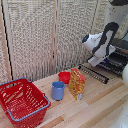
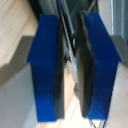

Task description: Extend the gripper towards the oven tray handle. Grasp the handle and carefully pull the tray out of the oven. Move the gripper above the red bowl. Grab the red bowl gently. Lift the bowl and place it onto the oven tray.

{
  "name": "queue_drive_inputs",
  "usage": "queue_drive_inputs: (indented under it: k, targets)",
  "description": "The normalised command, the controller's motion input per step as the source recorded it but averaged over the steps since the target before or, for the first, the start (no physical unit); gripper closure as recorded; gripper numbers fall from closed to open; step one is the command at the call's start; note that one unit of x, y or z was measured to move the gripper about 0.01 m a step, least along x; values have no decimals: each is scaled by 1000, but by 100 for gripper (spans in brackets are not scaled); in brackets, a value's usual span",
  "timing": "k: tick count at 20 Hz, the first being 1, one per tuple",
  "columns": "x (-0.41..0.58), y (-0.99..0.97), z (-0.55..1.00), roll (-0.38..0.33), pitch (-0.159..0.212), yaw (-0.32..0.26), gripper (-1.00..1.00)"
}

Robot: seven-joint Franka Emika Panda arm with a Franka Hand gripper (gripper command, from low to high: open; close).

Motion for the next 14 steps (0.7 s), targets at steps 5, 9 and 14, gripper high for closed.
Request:
queue_drive_inputs:
  k: [5, 9, 14]
  targets:
    - [235, 933, -123, -25, 15, 0, 100]
    - [172, 851, -144, -25, 32, 0, 100]
    - [126, 768, -321, -69, 49, 30, 100]
